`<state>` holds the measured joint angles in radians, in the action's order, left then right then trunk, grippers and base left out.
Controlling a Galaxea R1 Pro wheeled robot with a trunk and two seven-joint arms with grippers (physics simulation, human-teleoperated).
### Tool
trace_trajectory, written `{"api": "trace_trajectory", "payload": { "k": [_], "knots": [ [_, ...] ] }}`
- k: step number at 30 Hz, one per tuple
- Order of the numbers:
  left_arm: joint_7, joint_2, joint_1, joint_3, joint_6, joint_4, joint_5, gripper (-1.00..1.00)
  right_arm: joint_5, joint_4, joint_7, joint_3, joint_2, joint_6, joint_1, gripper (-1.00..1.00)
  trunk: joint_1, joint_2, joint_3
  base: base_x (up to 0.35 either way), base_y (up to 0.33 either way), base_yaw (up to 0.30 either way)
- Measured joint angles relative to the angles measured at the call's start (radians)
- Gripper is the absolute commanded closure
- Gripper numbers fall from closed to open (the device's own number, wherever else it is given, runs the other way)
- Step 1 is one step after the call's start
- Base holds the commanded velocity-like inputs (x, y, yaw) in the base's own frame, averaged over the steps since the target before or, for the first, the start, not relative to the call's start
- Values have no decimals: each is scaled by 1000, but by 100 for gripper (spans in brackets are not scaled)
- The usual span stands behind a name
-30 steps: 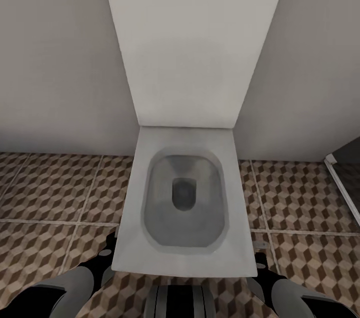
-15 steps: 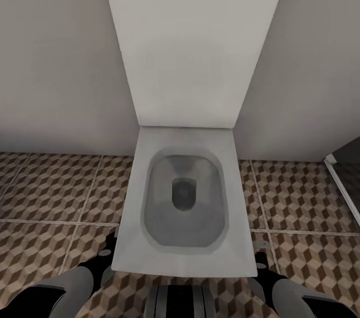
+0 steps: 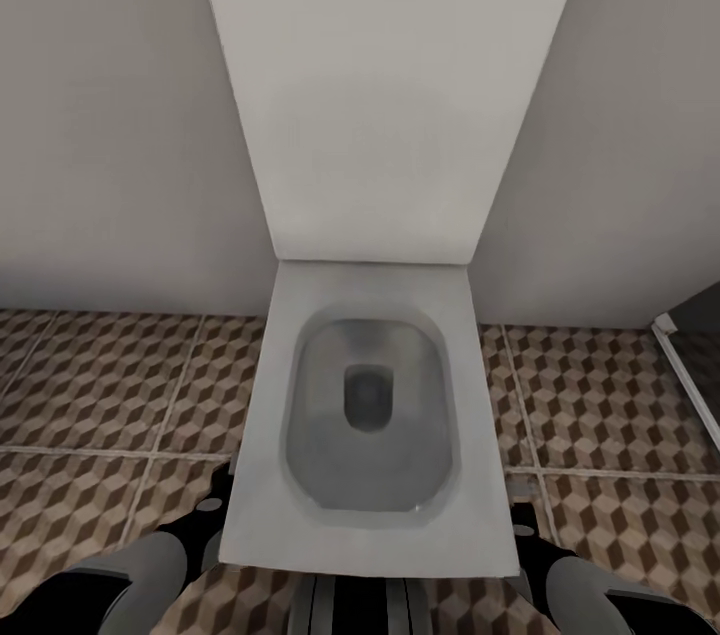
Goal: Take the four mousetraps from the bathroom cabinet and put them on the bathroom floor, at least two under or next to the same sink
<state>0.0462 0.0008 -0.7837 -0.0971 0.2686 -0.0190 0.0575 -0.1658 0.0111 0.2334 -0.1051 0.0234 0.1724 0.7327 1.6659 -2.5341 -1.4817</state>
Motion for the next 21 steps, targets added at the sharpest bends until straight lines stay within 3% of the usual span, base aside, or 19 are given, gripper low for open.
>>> {"api": "trace_trajectory", "payload": {
  "k": [14,21],
  "knots": [
    [0,-1,0,0,1,0,1,100,0,0,-4,1,-2,0,0,100,0,0,0,28,0,0],
    [0,0,0,0,0,0,1,100,0,0,-4,1,-2,0,0,100,0,0,0,149,0,0]
  ]
}}
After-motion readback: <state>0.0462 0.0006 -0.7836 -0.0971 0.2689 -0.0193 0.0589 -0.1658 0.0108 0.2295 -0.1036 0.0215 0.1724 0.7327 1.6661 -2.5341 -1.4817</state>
